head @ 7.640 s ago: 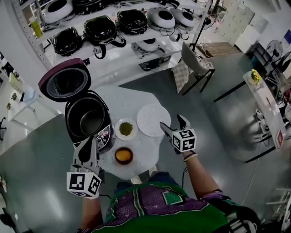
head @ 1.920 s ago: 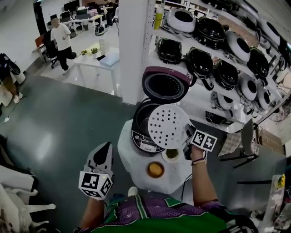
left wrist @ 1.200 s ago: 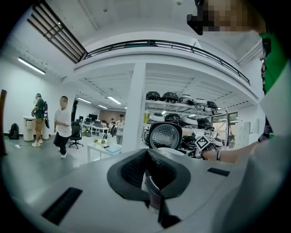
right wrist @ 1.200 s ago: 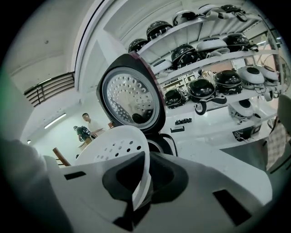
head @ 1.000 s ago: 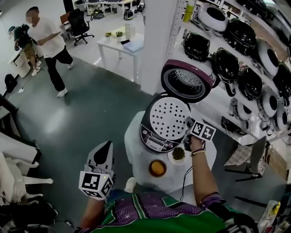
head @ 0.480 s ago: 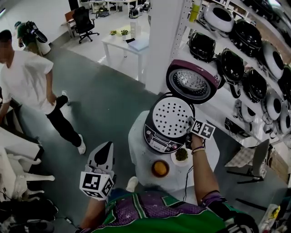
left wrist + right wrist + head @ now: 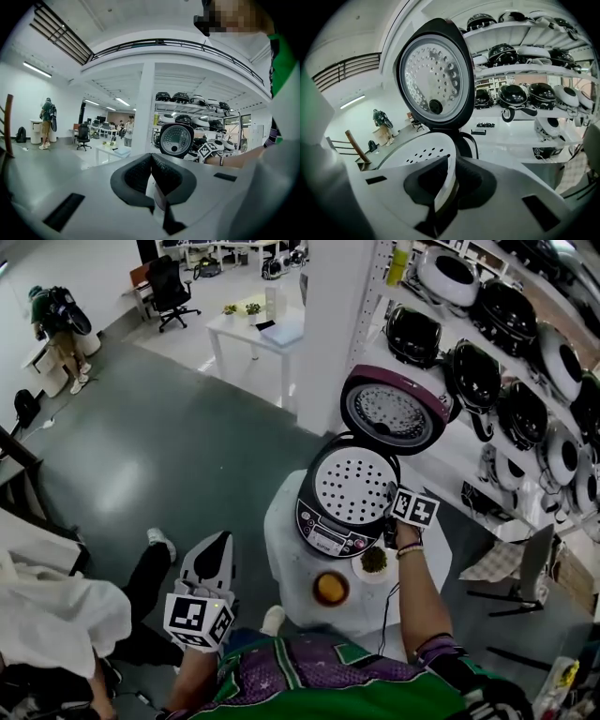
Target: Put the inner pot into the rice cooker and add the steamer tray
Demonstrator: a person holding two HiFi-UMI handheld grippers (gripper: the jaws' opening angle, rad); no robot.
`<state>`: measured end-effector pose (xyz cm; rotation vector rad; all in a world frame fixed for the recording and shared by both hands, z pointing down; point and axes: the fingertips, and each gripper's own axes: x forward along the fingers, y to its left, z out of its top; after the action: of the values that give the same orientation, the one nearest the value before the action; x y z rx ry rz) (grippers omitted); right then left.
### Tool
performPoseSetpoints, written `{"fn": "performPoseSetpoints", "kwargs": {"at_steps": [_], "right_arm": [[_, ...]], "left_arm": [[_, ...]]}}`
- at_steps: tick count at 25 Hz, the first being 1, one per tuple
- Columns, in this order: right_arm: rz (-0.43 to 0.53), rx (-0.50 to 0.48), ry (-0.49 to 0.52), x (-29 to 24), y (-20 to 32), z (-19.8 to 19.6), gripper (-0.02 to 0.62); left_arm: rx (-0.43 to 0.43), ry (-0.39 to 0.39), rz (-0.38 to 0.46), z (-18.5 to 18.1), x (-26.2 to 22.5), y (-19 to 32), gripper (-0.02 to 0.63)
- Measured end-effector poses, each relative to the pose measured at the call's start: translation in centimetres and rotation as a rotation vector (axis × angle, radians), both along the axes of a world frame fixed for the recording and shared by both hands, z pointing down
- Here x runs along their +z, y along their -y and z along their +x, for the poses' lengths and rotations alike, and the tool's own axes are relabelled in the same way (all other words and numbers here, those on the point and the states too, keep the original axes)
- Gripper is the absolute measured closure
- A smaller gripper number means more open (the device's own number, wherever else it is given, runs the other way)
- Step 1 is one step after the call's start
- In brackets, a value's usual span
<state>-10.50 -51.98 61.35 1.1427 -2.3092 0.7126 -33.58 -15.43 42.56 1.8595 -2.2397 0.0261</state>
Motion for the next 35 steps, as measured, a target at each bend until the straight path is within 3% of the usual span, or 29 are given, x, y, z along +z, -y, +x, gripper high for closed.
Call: {"fn": "performPoseSetpoints", "kwargs": {"at_steps": [3, 15, 22, 26, 35], "right_arm": [[0.017, -0.001, -0.015, -0.6, 0.1, 0.6, 0.511], [0.019, 0.069, 0.023, -1.5, -1.2, 4.2, 0.514], [0.031, 0.098, 0.031, -2.3, -6.0, 7.0, 0.542], [0.068, 0.128, 0.033, -4.4, -8.7, 8.8, 0.584], [0.205, 0.170, 0.065, -11.1, -17.1, 11.8, 0.589]], "left_arm": [[0.012, 0.000, 0.001, 0.1, -0.4, 0.5, 0.584], [0.091, -0.007, 0.029, 0.7, -0.8, 2.5, 0.584], [0.205, -0.018, 0.056, 1.4, -1.1, 3.2, 0.584], [0.269, -0.026, 0.067, 1.7, -1.4, 3.1, 0.584], [0.433, -0.061, 0.095, 3.2, -1.6, 1.6, 0.584]]}}
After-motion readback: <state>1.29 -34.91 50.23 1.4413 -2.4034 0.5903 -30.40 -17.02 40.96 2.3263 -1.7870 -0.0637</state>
